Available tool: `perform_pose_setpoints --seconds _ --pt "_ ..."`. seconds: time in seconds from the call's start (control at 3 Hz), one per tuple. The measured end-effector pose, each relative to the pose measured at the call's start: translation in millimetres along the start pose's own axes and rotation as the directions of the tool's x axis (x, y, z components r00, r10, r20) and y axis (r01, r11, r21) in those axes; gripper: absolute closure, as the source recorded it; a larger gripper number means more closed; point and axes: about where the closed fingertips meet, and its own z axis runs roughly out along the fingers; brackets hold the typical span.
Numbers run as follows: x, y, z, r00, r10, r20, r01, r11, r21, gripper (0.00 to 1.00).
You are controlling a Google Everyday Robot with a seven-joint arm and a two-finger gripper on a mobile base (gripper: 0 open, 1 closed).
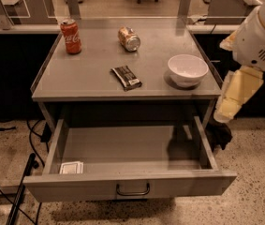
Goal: Place rxbar chocolate into top drawer
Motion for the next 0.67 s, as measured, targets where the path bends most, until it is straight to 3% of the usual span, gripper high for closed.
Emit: perform_pose_setpoints --seconds 0.33,0.67 --pt "-39.8 -32.6 47.6 0.998 0.022 0.054 -0.022 0.9997 0.005 0.0" --pt "-39.8 -32.6 47.6 0.998 0.022 0.054 -0.022 0.9997 0.005 0.0"
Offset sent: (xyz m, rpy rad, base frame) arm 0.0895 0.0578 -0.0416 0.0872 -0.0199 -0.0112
